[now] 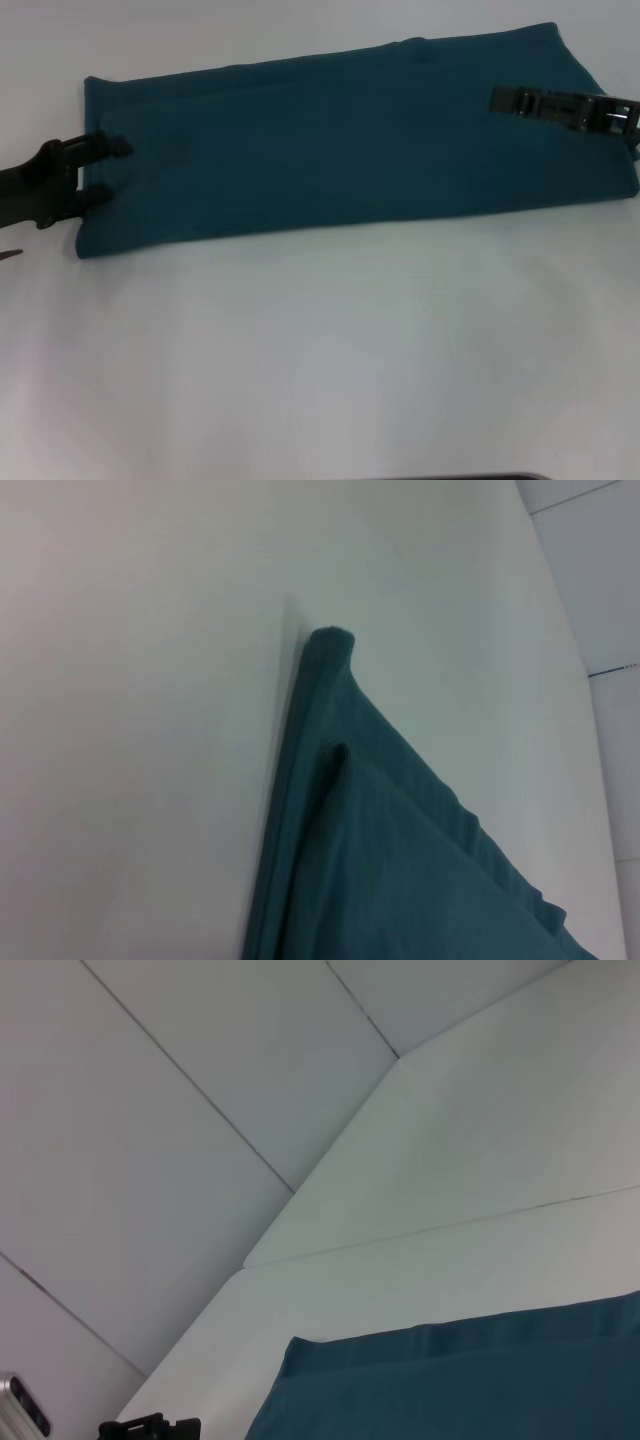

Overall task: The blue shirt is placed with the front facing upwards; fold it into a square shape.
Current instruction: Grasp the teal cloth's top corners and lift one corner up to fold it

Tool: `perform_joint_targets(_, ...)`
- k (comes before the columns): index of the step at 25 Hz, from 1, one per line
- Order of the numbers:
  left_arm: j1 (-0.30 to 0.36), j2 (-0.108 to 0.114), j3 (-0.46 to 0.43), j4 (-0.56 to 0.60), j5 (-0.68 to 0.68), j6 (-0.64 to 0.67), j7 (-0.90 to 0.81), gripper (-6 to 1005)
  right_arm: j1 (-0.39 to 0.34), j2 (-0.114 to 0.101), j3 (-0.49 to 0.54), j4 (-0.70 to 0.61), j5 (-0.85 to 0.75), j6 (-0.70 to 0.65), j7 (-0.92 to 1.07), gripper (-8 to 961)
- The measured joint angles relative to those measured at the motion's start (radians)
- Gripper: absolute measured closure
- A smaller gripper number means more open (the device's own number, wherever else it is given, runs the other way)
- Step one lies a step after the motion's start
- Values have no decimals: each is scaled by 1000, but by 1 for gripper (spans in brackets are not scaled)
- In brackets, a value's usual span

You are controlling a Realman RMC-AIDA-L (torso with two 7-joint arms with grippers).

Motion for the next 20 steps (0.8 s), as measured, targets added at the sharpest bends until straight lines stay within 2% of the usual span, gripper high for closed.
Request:
perform_joint_targets(8, 1, 4, 2, -1, 15, -9, -2, 175, -1, 0, 0, 1, 0, 0, 1, 85)
perform_joint_targets(11, 0, 14, -8, -20, 3, 26, -4, 176, -1, -3, -1, 2, -2, 0, 8, 86)
perform_joint_targets(13, -1, 31, -13, -43, -6, 61, -15, 176, 2, -10, -5, 1, -5, 0, 21, 87)
perform_joint_targets(15, -8, 57, -4, -58, -5, 89, -38, 176, 3, -16, -9, 2, -6, 0, 34, 87)
perform_joint_targets(18, -34, 118, 44, -63, 33, 115, -96, 176, 5, -22, -10, 3, -11, 1, 55, 88)
perform_joint_targets(20, -53, 146, 72, -68, 59, 123, -131, 176, 7, -29, -10, 1, -32, 5, 98, 88)
